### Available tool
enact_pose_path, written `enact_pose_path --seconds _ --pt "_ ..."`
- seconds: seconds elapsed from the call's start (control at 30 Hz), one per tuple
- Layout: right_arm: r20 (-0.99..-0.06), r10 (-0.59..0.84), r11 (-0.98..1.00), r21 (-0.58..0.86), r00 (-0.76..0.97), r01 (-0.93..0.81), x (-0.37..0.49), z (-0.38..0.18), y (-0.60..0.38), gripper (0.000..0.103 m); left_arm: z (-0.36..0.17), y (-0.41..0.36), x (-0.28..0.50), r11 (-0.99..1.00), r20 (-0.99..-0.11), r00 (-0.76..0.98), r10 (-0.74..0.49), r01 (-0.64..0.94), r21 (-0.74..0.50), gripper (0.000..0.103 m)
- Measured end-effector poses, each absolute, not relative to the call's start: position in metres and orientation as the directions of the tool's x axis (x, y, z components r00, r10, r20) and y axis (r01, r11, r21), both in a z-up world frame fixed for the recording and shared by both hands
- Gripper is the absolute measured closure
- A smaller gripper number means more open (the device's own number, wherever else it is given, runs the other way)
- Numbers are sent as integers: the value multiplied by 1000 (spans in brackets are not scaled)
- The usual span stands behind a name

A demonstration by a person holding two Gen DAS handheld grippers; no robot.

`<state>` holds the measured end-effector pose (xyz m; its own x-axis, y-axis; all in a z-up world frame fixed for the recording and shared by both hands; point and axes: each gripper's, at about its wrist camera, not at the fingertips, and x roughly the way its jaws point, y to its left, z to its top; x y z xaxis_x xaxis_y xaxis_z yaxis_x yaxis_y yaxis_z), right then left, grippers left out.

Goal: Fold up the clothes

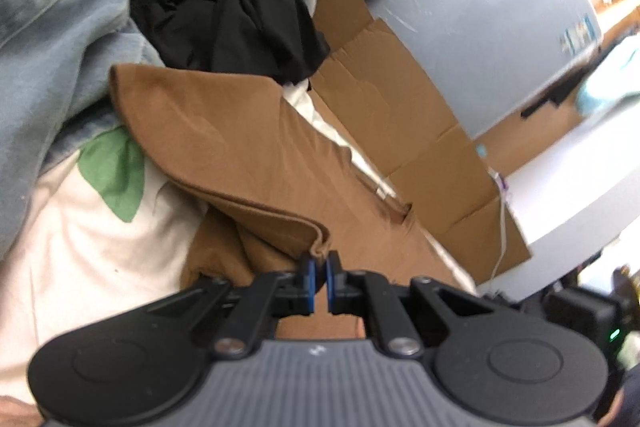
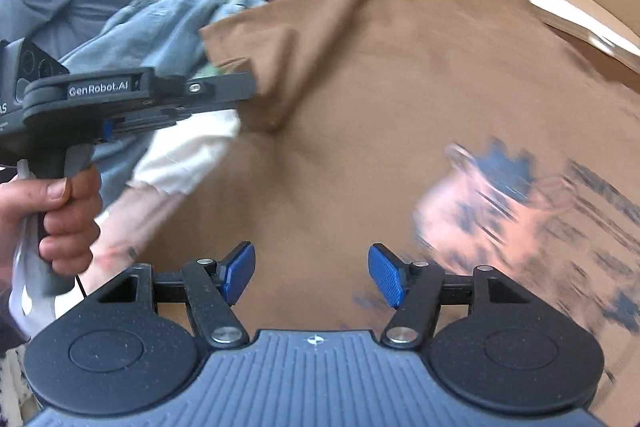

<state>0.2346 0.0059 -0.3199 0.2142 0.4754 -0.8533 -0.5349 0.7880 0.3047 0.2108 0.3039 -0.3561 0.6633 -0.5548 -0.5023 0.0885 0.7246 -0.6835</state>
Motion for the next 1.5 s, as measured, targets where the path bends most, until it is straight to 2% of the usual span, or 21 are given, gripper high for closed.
enact_pose_path --seconds 0.3,0.4,0.47,0.53,0.67,0.77,1.23,1.5 --pt "-844 474 837 342 252 -428 211 -315 -39 34 -370 272 209 826 -613 611 -500 126 -549 96" --pt "-815 491 846 361 308 -393 214 -316 -39 34 -373 266 206 843 -656 566 -500 146 -517 89" --pt "-798 496 850 367 342 -377 219 -316 -38 34 -372 267 201 833 -659 539 -525 168 -527 76" --pt "-790 505 847 375 348 -377 225 -317 -34 34 -367 269 193 836 -666 526 -529 189 -515 69" --pt "-775 519 839 383 360 -385 231 -315 -30 34 -353 286 180 839 -665 531 -526 193 -509 69" --pt "-775 524 838 395 353 -377 230 -317 -31 34 -342 310 183 851 -654 582 -484 136 -508 69" --pt "-785 520 836 388 336 -387 215 -320 -39 34 -317 354 233 941 -690 696 -201 -59 -333 70" --pt "-786 526 827 384 324 -411 212 -318 -36 34 -329 364 254 955 -700 714 -38 -180 -235 71"
